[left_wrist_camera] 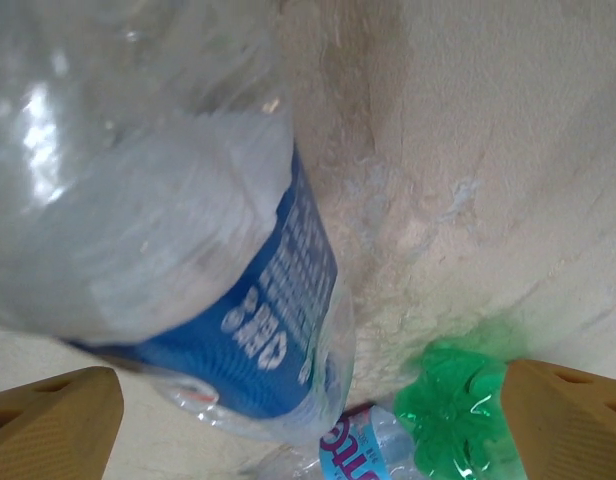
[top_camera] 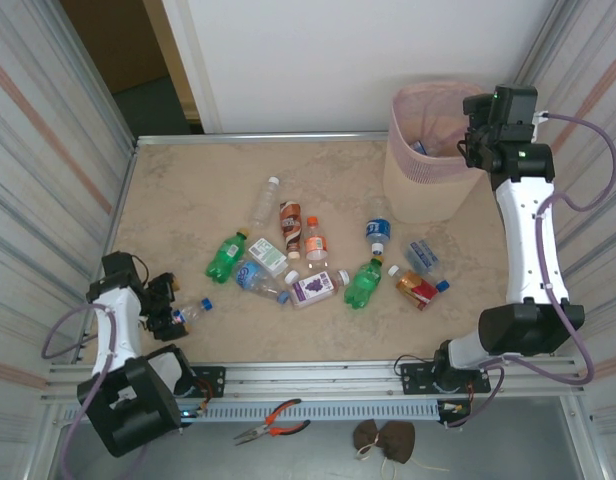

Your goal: Put the plastic bottles in the bin

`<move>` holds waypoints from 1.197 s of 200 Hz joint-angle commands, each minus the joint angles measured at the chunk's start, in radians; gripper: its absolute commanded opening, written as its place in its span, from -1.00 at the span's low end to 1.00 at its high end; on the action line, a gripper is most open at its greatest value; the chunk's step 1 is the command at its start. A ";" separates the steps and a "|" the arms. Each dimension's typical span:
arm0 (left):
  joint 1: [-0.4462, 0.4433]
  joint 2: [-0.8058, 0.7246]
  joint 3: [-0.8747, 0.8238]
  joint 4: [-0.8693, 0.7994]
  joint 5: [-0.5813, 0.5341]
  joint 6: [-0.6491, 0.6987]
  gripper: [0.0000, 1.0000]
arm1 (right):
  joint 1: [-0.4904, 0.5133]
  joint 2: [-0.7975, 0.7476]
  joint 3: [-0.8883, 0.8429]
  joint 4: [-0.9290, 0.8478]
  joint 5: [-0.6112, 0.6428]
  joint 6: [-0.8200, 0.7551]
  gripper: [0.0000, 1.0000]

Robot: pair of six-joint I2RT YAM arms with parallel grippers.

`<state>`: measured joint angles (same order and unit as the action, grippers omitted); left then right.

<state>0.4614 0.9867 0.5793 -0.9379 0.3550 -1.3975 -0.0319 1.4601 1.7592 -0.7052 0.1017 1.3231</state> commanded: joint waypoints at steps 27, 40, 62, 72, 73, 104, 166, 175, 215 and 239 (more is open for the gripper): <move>0.093 0.038 -0.042 0.042 0.016 0.060 0.89 | 0.006 -0.088 0.032 -0.019 0.055 -0.032 0.62; 0.125 0.044 -0.048 0.049 0.013 0.078 0.87 | 0.005 -0.098 0.028 -0.020 0.059 -0.034 0.62; 0.175 0.068 -0.049 0.060 0.015 0.120 0.85 | 0.006 -0.110 0.023 -0.022 0.064 -0.036 0.62; 0.199 0.085 -0.051 0.070 0.019 0.139 0.82 | 0.005 -0.117 0.020 -0.022 0.064 -0.037 0.62; 0.201 0.085 -0.052 0.071 0.021 0.140 0.82 | 0.004 -0.117 0.019 -0.022 0.064 -0.037 0.62; 0.233 0.155 -0.064 0.136 0.058 0.201 0.70 | 0.004 -0.131 0.007 -0.016 0.065 -0.037 0.61; 0.237 0.216 -0.093 0.190 0.055 0.226 0.46 | 0.006 -0.139 -0.010 -0.013 0.064 -0.037 0.60; 0.236 0.212 -0.092 0.186 0.055 0.227 0.43 | 0.005 -0.138 -0.012 -0.013 0.063 -0.038 0.60; 0.236 0.163 -0.071 0.180 0.083 0.244 0.29 | 0.007 -0.145 -0.030 -0.006 0.058 -0.041 0.59; 0.236 0.109 -0.047 0.189 0.114 0.272 0.23 | 0.009 -0.155 -0.044 0.006 0.056 -0.049 0.58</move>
<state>0.6930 1.1511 0.5026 -0.7536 0.4221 -1.1698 -0.0319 1.3399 1.7329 -0.7071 0.1387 1.2991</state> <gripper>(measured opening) 0.629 0.795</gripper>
